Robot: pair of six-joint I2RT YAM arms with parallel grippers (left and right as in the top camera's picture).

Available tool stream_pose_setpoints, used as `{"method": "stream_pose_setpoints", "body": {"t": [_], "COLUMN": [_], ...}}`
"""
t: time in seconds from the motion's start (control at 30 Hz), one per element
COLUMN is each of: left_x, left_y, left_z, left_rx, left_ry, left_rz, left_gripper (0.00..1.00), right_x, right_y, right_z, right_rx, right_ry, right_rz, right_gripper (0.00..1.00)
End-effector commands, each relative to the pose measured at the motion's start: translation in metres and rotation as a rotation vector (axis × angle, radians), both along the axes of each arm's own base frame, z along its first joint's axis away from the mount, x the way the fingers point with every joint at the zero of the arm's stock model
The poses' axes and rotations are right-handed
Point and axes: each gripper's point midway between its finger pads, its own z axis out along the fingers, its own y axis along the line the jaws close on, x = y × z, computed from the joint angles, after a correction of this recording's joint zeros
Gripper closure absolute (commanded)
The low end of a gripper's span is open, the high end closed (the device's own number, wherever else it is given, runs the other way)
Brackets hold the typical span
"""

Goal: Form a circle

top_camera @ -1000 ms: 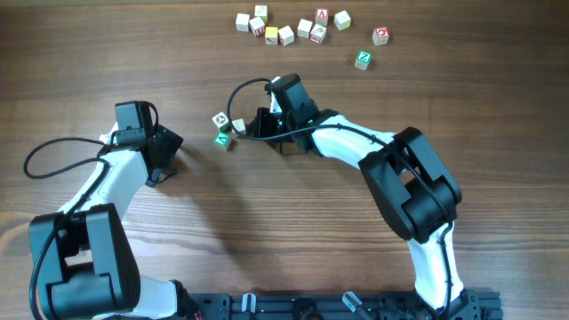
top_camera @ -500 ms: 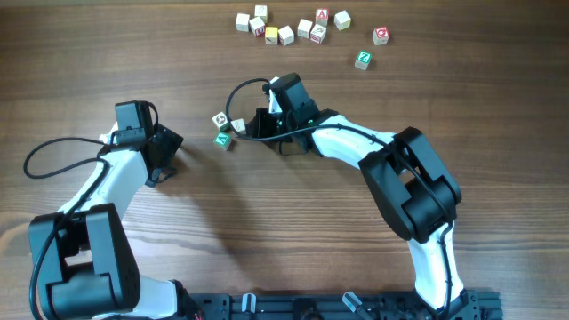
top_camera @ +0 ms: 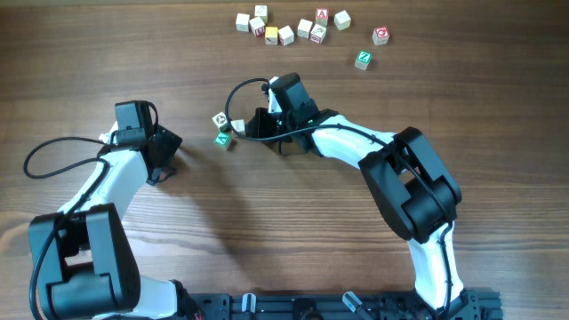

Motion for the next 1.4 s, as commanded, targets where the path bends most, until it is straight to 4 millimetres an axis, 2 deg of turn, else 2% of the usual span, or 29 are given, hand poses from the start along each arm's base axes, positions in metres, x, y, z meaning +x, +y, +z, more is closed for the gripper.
{"method": "stream_pose_setpoints", "body": {"t": [0.0,0.03,0.07,0.1,0.13,0.23,0.37,0.5,0.67,0.77,0.9,1.1,1.17,1.37], "left_x": [-0.006,-0.005,-0.004,-0.004,-0.005,-0.004,-0.002,-0.007,-0.015,-0.014,-0.020,-0.018,-0.017,-0.011], "left_y": [-0.006,-0.011,-0.016,-0.022,-0.024,-0.041,-0.073,-0.079,-0.086,-0.103,-0.125,-0.118,-0.113,-0.113], "left_z": [-0.008,-0.008,-0.008,-0.008,-0.008,-0.007,0.001,0.000,-0.002,-0.007,-0.020,-0.034,-0.035,-0.033], "left_rx": [-0.025,-0.039,-0.049,-0.058,-0.063,-0.114,-0.179,-0.126,-0.106,-0.103,-0.056,0.049,0.077,0.093], "left_ry": [0.029,0.028,0.028,0.030,0.032,0.018,-0.055,-0.067,-0.050,-0.047,-0.024,0.051,0.069,0.044], "left_rz": [-0.038,-0.087,-0.139,-0.206,-0.229,-0.356,-0.661,-0.862,-0.970,-1.031,-1.212,-1.225,-1.216,-1.217], "left_gripper": [0.41,0.50,0.63,0.87,0.96,0.96,0.96,0.96,0.96,0.96,0.96,0.96,0.96,0.96], "right_x": [0.002,0.003,0.004,0.007,0.009,0.020,0.036,0.042,0.042,0.042,0.042,0.043,0.043,0.044], "right_y": [-0.003,-0.005,-0.007,-0.011,-0.015,-0.027,-0.051,-0.067,-0.069,-0.069,-0.069,-0.071,-0.071,-0.072], "right_z": [-0.007,-0.009,-0.010,-0.013,-0.014,-0.014,-0.017,-0.021,-0.022,-0.022,-0.022,-0.022,-0.022,-0.022], "right_rx": [-0.017,-0.026,-0.039,-0.057,-0.066,-0.069,-0.081,-0.094,-0.097,-0.097,-0.098,-0.099,-0.098,-0.098], "right_ry": [-0.002,-0.004,-0.004,-0.006,-0.005,-0.004,0.016,0.039,0.044,0.045,0.044,0.046,0.046,0.046], "right_rz": [-0.004,-0.012,-0.023,-0.040,-0.053,-0.086,-0.164,-0.195,-0.199,-0.199,-0.199,-0.203,-0.203,-0.204], "right_gripper": [0.95,0.95,0.95,0.95,0.95,0.95,0.95,0.96,0.95,0.95,0.95,0.95,0.95,0.94]}}
